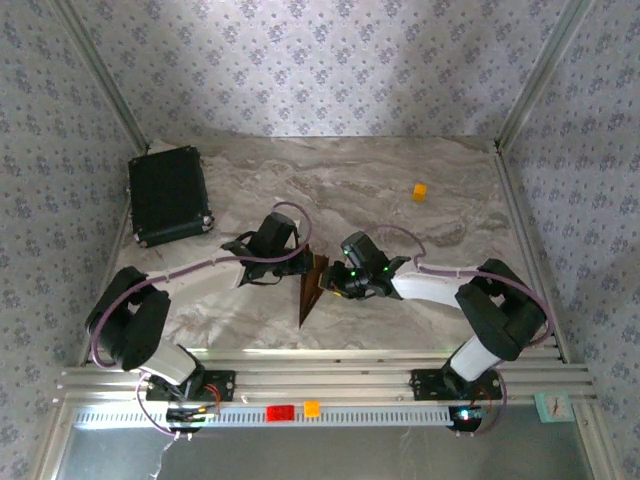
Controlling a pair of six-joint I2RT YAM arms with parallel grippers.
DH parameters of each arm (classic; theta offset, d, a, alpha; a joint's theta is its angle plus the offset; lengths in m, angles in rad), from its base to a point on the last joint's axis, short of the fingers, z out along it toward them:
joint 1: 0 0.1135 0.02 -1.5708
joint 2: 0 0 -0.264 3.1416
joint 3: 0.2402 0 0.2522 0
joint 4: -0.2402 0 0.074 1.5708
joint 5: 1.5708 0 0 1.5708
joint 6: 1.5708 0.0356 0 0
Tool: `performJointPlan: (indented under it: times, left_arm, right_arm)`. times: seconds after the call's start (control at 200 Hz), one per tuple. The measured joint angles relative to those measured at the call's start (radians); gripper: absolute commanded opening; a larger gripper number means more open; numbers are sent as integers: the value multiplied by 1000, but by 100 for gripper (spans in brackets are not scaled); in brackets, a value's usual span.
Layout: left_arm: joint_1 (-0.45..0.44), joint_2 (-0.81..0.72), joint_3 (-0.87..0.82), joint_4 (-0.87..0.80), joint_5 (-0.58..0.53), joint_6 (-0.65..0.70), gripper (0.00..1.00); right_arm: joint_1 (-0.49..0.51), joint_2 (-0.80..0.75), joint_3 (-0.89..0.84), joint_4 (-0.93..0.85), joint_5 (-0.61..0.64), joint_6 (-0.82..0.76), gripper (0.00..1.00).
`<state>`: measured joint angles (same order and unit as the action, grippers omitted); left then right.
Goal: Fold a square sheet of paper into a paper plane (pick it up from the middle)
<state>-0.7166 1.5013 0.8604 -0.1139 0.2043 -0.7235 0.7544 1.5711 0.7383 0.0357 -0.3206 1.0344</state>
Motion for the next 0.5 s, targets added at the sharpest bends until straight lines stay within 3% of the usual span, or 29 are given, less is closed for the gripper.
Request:
performJointPlan:
  times: [0.105, 0.26, 0.5]
  left_arm:
    - [-4, 0, 0, -5, 2, 0, 7]
    - [-6, 0, 0, -21, 13, 16, 33]
    - [-18, -38, -18, -64, 23, 28, 43]
  right_arm:
    - [-6, 0, -3, 13, -13, 2, 14]
    - [-10, 4, -7, 45, -32, 7, 10]
    - [-32, 6, -51, 89, -47, 24, 10]
